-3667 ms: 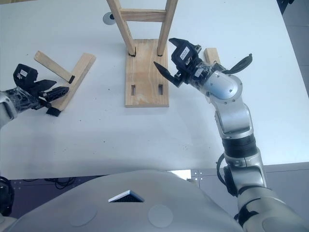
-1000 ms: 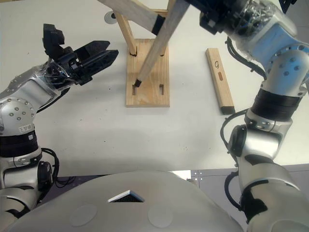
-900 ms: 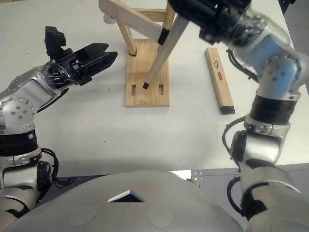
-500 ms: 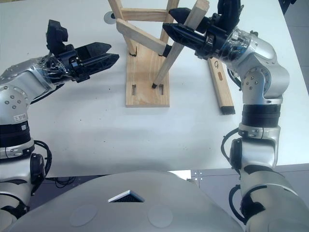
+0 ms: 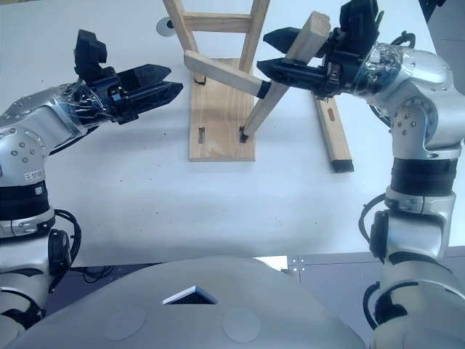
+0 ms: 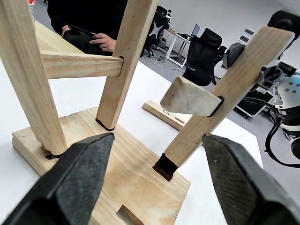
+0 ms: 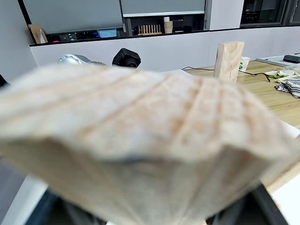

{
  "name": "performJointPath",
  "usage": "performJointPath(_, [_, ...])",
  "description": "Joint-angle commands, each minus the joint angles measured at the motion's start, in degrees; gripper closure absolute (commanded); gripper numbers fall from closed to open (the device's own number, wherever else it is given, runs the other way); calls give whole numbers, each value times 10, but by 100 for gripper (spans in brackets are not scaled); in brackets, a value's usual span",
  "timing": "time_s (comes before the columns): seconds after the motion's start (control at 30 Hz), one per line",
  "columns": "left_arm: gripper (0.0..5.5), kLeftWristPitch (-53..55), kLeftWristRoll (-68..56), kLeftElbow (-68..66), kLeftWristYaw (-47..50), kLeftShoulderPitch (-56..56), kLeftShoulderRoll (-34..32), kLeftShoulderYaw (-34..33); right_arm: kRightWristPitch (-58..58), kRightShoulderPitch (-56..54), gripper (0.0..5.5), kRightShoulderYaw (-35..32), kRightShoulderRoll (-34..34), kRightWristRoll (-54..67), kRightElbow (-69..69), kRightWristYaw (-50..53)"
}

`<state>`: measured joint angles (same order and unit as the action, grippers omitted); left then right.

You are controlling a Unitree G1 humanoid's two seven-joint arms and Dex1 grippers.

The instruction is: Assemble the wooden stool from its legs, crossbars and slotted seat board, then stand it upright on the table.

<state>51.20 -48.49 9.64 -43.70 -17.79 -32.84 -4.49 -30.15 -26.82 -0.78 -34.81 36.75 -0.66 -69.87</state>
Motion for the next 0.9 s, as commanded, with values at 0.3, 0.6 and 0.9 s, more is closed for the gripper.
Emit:
performJointPath(0.3, [206,-2,7,13,16,17,14,-4,61,5,344,90,-57,-96,68,-58])
performJointPath(0.6, [206,-16,80,-2,10,28,0,37,24,-11,344,72,-41,-59,63,-51])
performJointPath(0.9, [206,-17,90,-4,23,38,18,33,7,-26,344,92,-78,-72,57,-100])
